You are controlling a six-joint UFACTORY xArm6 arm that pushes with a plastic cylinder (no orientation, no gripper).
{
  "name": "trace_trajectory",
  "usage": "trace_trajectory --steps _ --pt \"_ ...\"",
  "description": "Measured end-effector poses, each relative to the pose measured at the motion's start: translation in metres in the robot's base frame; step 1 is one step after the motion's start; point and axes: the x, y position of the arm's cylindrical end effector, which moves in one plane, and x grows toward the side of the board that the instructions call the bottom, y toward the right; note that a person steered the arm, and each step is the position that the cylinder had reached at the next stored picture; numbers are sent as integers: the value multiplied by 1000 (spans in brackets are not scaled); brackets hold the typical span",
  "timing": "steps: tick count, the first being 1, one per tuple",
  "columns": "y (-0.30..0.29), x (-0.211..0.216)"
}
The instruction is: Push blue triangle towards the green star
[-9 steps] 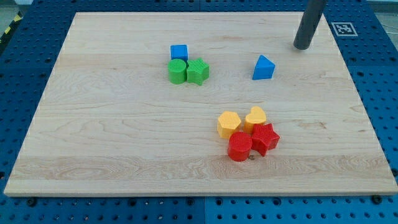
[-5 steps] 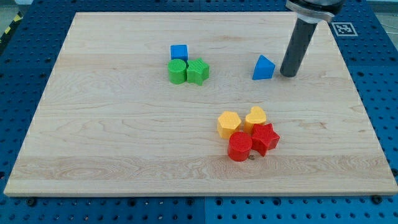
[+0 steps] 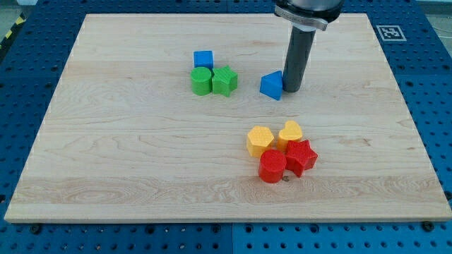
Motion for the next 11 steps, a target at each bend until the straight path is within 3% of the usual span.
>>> trace_trajectory --steps 2,3,4,6,7,9,11 --pt "-7 43" --pt "-22 -4" --pt "-24 -15" --pt "5 -15" --pt "-34 -17" --pt "14 -21" --pt "16 -40"
